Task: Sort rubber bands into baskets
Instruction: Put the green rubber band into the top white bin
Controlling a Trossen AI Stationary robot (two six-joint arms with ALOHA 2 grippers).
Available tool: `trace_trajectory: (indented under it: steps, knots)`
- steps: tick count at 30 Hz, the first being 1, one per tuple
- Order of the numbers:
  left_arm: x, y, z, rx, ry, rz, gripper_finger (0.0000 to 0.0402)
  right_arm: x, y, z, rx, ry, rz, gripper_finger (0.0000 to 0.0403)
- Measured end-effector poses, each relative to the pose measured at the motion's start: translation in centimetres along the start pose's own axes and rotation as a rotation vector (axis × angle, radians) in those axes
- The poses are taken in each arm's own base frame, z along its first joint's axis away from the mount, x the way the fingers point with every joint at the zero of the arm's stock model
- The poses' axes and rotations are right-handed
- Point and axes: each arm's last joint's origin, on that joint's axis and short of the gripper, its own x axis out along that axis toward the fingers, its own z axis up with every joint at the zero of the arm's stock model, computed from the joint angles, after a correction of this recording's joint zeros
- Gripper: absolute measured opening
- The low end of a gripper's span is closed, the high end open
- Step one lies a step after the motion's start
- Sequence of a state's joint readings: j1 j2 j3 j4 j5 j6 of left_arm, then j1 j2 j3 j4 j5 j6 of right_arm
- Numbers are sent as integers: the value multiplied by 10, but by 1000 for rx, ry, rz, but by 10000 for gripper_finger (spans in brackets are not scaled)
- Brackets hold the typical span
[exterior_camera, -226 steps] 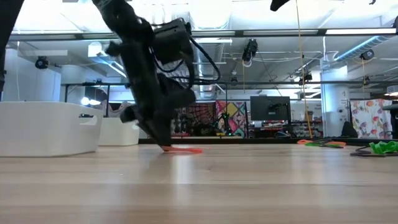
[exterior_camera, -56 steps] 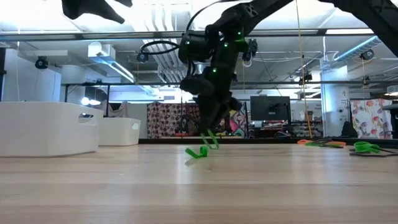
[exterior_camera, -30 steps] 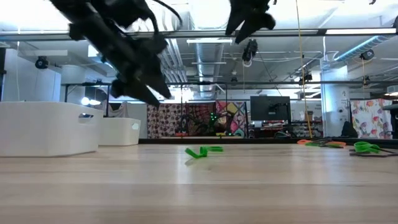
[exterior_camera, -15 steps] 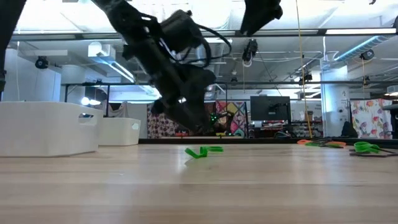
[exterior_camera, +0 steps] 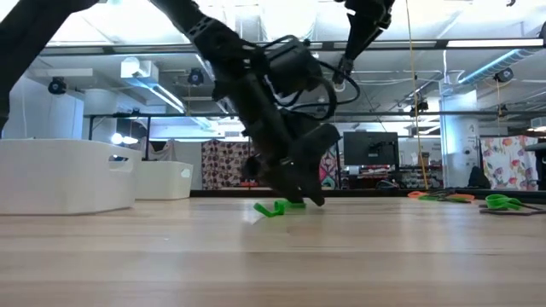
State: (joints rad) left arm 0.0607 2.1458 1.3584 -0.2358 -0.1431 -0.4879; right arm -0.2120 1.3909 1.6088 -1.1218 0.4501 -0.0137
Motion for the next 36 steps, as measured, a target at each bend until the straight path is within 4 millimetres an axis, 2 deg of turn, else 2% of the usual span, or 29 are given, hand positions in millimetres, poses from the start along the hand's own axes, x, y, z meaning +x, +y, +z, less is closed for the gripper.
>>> trace_trajectory:
  steps: [5,11,15,20,24,29,32,36]
  knots:
    - [9,-8,-1,44,149,67,178,1,-1,-4,-12,9,3,217]
    - [4,-2,3,-1,237,129,86,3,1,-17,-8,27,6,217]
    - [-2,13,11,-48,260,132,12,7,2,-29,10,33,6,217]
    - [-15,36,28,-38,250,111,5,13,6,-43,73,15,6,217]
    - [-30,68,43,1,217,194,1,17,8,-51,139,5,6,217]
    - [-72,101,74,3,95,207,0,16,7,-51,237,3,3,217]
    - [-98,133,88,-20,28,241,0,14,6,-50,259,-8,3,217]
    - [-142,177,101,-85,-54,309,0,12,5,-48,267,-18,4,217]
